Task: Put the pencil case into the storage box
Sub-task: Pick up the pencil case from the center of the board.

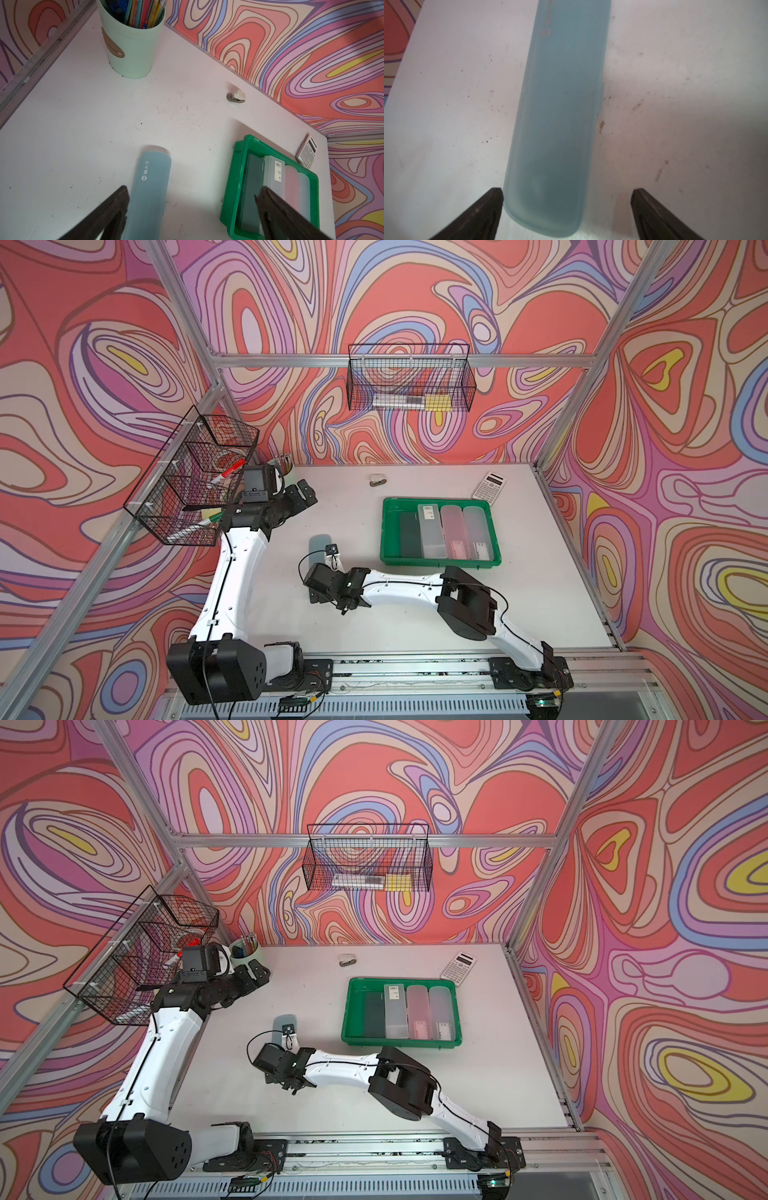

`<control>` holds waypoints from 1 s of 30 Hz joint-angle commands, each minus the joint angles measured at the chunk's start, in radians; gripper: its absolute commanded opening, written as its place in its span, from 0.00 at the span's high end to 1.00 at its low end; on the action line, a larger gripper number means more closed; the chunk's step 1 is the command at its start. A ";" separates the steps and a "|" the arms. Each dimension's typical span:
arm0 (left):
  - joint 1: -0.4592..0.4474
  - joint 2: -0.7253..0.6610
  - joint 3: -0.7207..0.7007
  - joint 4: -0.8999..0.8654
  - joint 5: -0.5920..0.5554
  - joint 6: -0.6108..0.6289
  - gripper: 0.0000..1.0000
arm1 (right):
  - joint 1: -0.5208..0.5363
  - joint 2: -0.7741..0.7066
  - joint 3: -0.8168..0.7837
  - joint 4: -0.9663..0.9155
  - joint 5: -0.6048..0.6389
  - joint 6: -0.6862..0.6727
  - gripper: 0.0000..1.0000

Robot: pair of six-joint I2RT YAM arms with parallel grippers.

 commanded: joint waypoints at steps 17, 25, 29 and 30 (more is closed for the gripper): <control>0.007 -0.046 -0.060 -0.010 0.038 0.008 0.01 | 0.030 0.209 0.228 -0.268 0.102 -0.029 0.03; 0.007 -0.056 -0.082 -0.008 0.055 0.007 0.01 | 0.024 0.052 -0.067 -0.094 0.070 -0.094 0.04; 0.008 -0.058 -0.083 0.000 0.074 0.000 0.01 | 0.014 0.011 -0.142 0.008 0.019 -0.188 0.02; 0.008 -0.058 -0.083 0.001 0.076 -0.001 0.01 | 0.011 0.020 -0.131 0.006 0.005 -0.207 0.02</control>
